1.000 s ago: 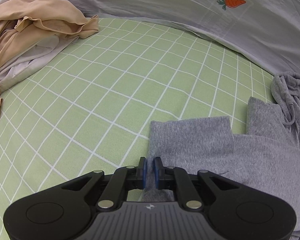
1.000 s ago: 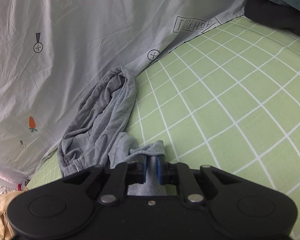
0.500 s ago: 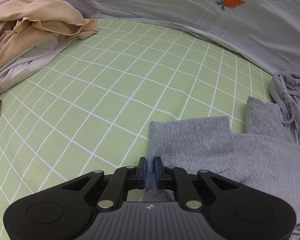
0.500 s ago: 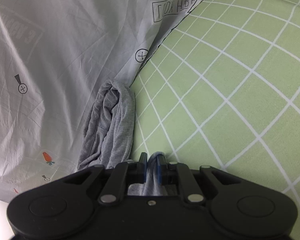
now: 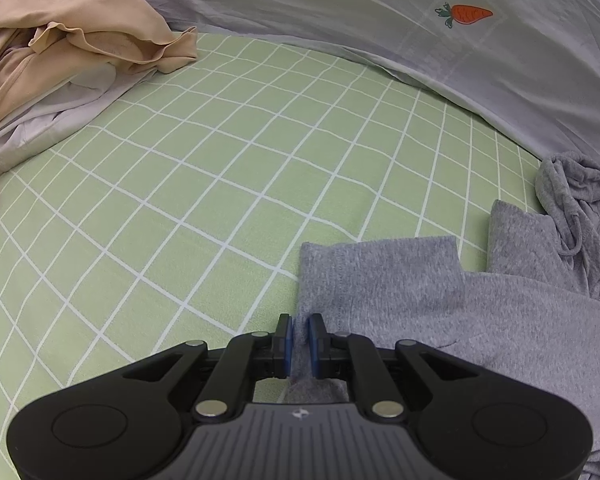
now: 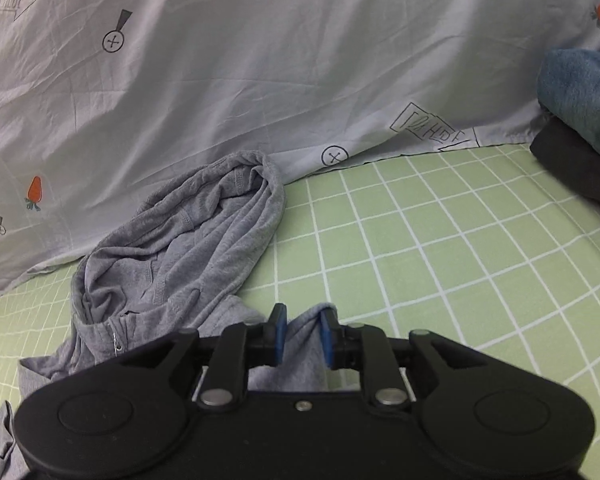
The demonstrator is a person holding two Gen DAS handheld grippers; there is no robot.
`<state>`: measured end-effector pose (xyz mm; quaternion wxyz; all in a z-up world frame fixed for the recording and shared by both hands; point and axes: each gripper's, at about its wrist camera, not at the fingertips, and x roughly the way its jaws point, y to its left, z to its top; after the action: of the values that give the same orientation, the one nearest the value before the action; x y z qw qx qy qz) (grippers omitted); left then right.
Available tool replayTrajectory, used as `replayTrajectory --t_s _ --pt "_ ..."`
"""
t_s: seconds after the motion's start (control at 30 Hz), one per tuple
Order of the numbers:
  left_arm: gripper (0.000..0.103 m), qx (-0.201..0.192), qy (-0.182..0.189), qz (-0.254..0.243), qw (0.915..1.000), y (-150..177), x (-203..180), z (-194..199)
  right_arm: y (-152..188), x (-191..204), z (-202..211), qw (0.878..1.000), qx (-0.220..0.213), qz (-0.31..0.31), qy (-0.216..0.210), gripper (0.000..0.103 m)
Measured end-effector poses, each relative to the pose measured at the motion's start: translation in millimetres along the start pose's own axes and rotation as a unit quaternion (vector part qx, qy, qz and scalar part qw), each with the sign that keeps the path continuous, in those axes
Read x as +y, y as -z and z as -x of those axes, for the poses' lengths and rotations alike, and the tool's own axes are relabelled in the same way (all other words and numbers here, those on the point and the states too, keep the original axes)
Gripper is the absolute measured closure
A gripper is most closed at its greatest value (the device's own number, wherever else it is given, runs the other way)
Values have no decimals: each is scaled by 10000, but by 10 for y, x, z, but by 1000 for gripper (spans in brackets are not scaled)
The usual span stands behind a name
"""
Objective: Fold clothes
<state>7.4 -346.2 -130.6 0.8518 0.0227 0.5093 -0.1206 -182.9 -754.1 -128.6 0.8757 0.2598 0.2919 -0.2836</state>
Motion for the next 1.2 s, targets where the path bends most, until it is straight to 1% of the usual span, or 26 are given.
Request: replayTrajectory --t_s 0.03,0.07,0.1,0.13,0.17,0.27,0.3,0.33,0.37,0.4,0.43,0.5,0.57,0.6,0.63,0.7,0.73,0.8,0.83,0.87,0.9,0.93,1.03,1.1,1.13,1.2 --pt "91 3 17 -26 10000 -2 2 0 -1 -9 3 10000 12 -6 -52 67" --pt "91 5 47 -44 10000 -6 10 0 -27 -67 -46 9996 112 -160 -198 59" --pt "91 5 83 -55 10000 -6 22 -1 -67 -144 -110 9981 321 -360 -390 54" --pt "91 6 119 -65 9999 -7 34 -1 -106 -221 -174 9953 529 -558 -582 45" --pt "91 5 154 -74 9999 -8 44 -1 -151 -295 -232 9918 724 -731 -762 43" --pt "91 -6 239 -105 9997 -2 64 0 -324 -491 -357 9801 1234 -1041 -1157 43" --pt "90 -11 260 -110 9996 0 67 1 -381 -529 -369 9787 1407 -1062 -1057 44" --pt "90 -18 282 -114 9995 3 73 1 -420 -520 -320 9833 1348 -952 -771 39" --pt "90 -24 305 -117 9995 5 79 2 -449 -501 -261 9879 1268 -786 -435 23" --pt "90 -30 328 -120 9994 8 84 2 -454 -452 -175 9924 1136 -477 25 15" --pt "90 -28 352 -139 9993 7 84 2 -450 -410 -91 9938 1011 -248 396 12" --pt "90 -8 399 -204 9990 2 73 2 -382 -350 67 9944 821 -233 631 13" --pt "89 13 446 -270 9986 -4 63 1 -238 -224 200 9951 719 -391 561 13" --pt "87 23 470 -302 9984 -7 57 1 -162 -139 262 9953 668 -424 552 14" --pt "85 33 493 -335 9982 -10 52 1 -79 3 307 9956 621 -339 611 15" --pt "72 53 540 -401 9977 -15 41 0 85 293 352 9963 564 -207 615 18" --pt "71 63 564 -433 9974 -18 35 0 170 440 380 9972 527 -170 497 22" --pt "70 115 548 -520 9971 -33 14 1 357 769 418 9986 443 -25 279 35" --pt "69 145 556 -574 9967 -42 11 2 460 965 430 9989 378 111 254 44" --pt "68 174 590 -620 9962 -46 15 4 542 1136 449 9989 314 255 241 50" --pt "65 200 650 -659 9955 -44 26 5 623 1314 470 9987 258 393 193 53" --pt "63 227 709 -698 9948 -43 38 6 703 1504 495 9984 220 515 52 56" --pt "61 253 838 -792 9930 -26 56 10 905 1956 516 9954 305 733 -533 63" --pt "59 224 864 -870 9922 -13 40 15 1022 2175 487 9918 467 839 -839 66" --pt "58 208 868 -910 9918 -3 30 18 1069 2257 471 9905 519 874 -924 69" --pt "58 182 877 -943 9915 12 18 22 1164 2413 453 9880 603 941 -1068 72"
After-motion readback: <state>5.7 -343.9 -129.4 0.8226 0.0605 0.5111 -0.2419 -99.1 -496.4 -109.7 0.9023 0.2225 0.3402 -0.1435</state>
